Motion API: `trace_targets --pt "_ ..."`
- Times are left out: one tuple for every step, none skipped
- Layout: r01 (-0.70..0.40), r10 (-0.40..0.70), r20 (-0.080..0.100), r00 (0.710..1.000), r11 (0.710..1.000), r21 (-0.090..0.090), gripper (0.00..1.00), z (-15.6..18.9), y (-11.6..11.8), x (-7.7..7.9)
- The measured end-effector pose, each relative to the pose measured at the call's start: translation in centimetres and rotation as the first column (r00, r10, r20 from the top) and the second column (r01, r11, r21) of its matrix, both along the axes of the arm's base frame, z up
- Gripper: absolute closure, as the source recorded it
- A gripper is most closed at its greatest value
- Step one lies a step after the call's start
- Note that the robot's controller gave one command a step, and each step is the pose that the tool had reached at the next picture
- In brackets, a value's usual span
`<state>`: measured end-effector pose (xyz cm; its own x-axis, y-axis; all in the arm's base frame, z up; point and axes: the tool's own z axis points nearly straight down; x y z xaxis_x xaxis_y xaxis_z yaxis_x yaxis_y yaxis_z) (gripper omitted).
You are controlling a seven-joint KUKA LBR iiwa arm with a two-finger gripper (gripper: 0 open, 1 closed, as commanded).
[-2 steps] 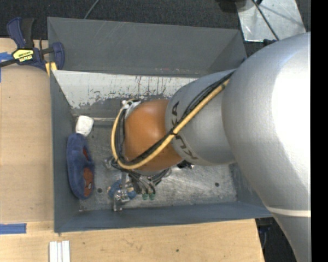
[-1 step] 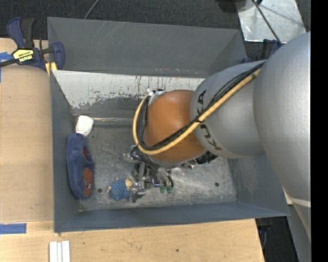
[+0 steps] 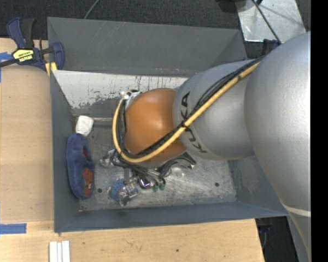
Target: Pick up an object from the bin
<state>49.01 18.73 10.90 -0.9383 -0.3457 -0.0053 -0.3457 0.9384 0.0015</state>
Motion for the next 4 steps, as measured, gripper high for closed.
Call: trace_targets --pt "0.081 -0.081 0.006 0.997 0.997 0.004 0.00 -3.5 -3.0 -0.2" --pt "0.082 -0.082 0.001 0.997 0.997 0.001 0.00 -3.3 -2.9 -0.1" --pt "0.083 -0.083 0.007 0.996 0.997 0.003 1.00 -3.2 -2.9 0.1" --pt "0.085 -0.085 0.001 0.996 0.996 -0.001 1.00 0.3 -2.9 0.2"
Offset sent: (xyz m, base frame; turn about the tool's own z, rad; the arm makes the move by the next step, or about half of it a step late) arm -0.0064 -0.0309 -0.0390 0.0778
